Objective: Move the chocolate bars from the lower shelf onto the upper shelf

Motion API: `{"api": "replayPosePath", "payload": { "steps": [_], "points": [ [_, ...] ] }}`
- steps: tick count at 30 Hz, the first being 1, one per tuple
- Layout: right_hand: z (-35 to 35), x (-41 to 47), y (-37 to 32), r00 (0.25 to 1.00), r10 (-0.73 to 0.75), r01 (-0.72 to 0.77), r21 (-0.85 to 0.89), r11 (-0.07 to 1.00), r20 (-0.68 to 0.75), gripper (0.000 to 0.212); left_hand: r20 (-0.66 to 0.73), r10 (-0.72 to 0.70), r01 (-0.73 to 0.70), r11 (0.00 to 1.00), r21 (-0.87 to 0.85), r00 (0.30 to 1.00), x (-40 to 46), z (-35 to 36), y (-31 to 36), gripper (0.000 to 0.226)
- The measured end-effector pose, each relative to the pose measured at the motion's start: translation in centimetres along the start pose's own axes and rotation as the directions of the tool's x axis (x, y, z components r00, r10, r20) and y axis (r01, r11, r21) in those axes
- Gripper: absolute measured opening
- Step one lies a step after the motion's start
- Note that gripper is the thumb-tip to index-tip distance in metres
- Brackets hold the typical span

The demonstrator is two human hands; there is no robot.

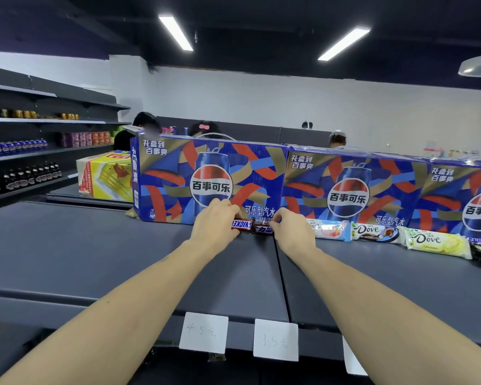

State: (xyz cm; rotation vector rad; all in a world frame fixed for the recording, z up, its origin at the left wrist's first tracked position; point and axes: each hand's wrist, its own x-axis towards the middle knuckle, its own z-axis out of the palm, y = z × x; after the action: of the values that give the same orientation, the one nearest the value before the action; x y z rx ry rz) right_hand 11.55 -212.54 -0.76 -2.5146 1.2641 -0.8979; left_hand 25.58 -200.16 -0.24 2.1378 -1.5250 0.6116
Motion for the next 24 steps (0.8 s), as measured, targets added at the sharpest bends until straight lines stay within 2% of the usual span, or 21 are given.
{"api": "replayPosePath", "payload": {
  "steps": [8, 12, 17, 24],
  "points": [
    [0.0, 0.7, 0.4, 0.999, -0.015, 0.014, -0.026, 1.0, -0.049, 0.014, -0.005, -0.005, 0.005, 1.0, 0.005, 1.0, 0.1, 0.4, -0.3, 0.029],
    [0.0, 0.1, 0.5, 0.992, -0.081, 0.078, -0.032, 0.996, -0.097, 0.012, -0.002, -0.005, 0.005, 1.0, 0.01, 1.0, 0.1, 0.5, -0.4, 0.029],
    [0.0, -0.3, 0.6, 0.978, -0.185, 0.18, -0.054, 0.982, -0.099, 0.007, -0.01, -0.008, 0.008, 1.0, 0.017, 1.0, 0.1, 0.7, -0.4, 0.029],
    [0.4, 0.0, 0.6, 0.978, -0.194, 0.19, -0.06, 0.98, -0.071, 0.009, -0.051, -0.044, 0.04, 0.996, -0.076, 0.998, 0.0, 0.9, -0.1, 0.025]
  ]
}}
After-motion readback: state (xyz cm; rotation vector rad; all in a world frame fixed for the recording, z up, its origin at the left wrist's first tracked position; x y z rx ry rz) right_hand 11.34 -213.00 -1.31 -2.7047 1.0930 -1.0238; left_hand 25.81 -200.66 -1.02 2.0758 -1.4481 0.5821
